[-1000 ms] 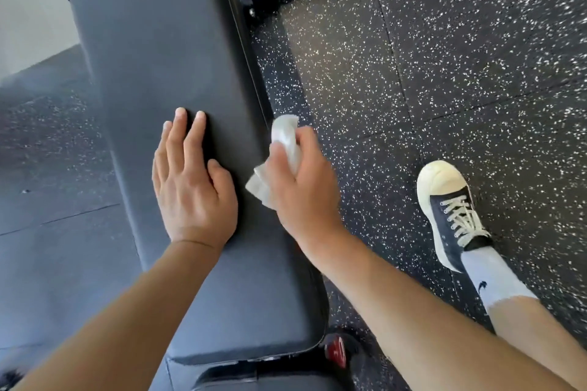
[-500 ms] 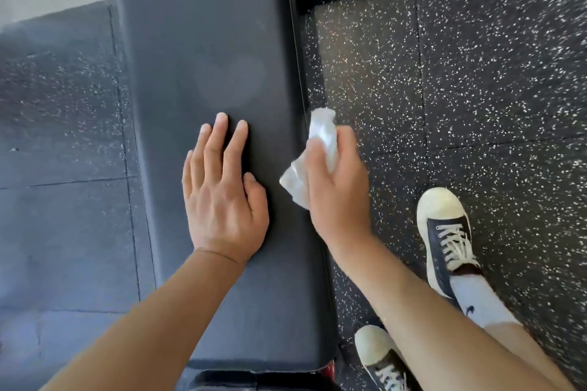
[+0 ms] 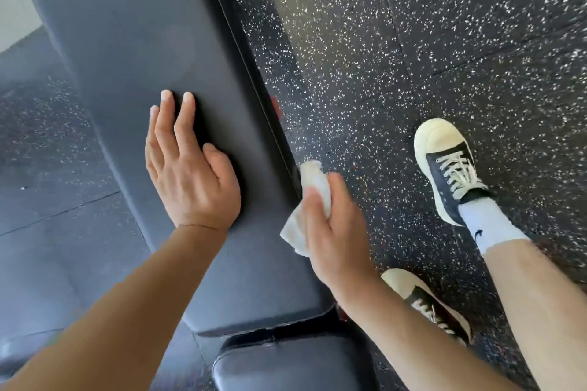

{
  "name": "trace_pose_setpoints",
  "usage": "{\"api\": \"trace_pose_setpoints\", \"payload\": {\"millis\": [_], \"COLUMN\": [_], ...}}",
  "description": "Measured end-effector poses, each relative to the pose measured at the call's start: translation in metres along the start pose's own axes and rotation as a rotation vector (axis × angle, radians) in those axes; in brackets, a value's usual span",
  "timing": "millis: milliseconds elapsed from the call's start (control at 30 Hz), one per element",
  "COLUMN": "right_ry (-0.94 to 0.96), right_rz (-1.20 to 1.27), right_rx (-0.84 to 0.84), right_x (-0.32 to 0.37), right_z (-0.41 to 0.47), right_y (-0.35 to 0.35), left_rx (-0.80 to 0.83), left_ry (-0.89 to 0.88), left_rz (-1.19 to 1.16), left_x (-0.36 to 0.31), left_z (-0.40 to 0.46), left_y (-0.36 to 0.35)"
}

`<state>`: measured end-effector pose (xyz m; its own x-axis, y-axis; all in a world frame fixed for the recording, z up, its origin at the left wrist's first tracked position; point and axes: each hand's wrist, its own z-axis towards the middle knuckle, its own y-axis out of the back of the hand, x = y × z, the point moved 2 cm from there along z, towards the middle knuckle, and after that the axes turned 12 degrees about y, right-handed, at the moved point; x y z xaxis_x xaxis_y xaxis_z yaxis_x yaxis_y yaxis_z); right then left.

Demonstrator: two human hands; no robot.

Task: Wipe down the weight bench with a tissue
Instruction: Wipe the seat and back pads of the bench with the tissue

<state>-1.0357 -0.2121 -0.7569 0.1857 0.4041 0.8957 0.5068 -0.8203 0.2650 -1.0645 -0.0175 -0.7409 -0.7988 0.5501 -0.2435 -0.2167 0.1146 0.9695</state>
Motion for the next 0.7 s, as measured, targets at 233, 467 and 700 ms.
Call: {"api": "trace_pose_setpoints", "payload": {"millis": [233, 467, 700], "right_ry": [0.050, 0.115, 0.242], "right_rz": [0.087, 0.047, -0.107], "right_rx": [-0.032, -0.031, 0.093], "right_x": [0.052, 0.021, -0.003], "right_z": [0.129, 0.068, 0.007], "right_y": [-0.036, -0.020, 0.000], "left_rx": [0.001, 0.002, 0.014], "left_ry": [0.012, -0.002, 0.011], "left_rz": [-0.001, -0.010, 0.004], "left_x": [0.000, 0.001, 0.003], "left_z": [0.000, 0.001, 0.001], "left_y": [0.000, 0.001, 0.001]}}
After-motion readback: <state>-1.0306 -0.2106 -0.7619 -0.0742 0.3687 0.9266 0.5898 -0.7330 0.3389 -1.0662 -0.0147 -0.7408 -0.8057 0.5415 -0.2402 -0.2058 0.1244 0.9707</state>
